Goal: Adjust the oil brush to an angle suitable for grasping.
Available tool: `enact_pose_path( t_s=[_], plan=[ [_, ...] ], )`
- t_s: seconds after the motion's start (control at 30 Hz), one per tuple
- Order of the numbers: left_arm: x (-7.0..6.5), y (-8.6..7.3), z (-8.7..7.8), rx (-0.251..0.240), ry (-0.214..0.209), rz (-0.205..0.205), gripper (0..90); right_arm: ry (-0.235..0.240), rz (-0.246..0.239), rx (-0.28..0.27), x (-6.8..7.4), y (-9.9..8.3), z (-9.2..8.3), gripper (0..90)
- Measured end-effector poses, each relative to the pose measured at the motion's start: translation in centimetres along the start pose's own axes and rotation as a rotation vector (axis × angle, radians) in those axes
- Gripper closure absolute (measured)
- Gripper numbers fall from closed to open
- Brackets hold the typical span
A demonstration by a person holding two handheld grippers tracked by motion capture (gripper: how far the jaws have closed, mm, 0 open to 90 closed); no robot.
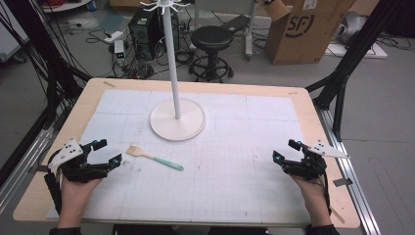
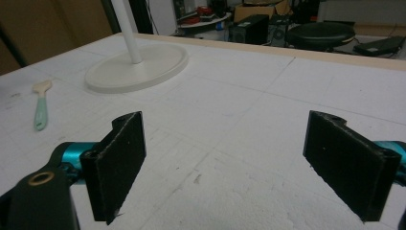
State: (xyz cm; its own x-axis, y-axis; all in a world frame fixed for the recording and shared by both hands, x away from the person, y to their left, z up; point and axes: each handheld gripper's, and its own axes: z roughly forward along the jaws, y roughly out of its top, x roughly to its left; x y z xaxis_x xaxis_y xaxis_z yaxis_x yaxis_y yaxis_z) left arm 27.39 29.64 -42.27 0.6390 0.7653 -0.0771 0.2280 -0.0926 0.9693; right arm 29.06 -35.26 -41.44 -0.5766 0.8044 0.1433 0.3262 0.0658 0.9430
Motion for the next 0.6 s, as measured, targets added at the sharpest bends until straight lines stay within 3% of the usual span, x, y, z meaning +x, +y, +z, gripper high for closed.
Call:
enact_pose_path(
  t_s=[0.37, 0.53, 0.6],
  plan=[
    [-0.33, 0.01, 0.21, 0.006, -0.039, 0.000, 19.1, 0.001, 0.010, 0.004, -0.18, -0.03, 0.02, 14.0],
    [-0.69, 0.06, 0.33, 0.006, -0.088, 0.018, 28.4, 0.005, 0.015, 0.005, -0.20, -0.02, 0.00, 14.1],
    [-1.00, 0.04, 0.65, 0.025, -0.125, 0.024, 34.9, 0.004, 0.013, 0.006, -0.23, -0.04, 0.06, 14.1]
  ],
)
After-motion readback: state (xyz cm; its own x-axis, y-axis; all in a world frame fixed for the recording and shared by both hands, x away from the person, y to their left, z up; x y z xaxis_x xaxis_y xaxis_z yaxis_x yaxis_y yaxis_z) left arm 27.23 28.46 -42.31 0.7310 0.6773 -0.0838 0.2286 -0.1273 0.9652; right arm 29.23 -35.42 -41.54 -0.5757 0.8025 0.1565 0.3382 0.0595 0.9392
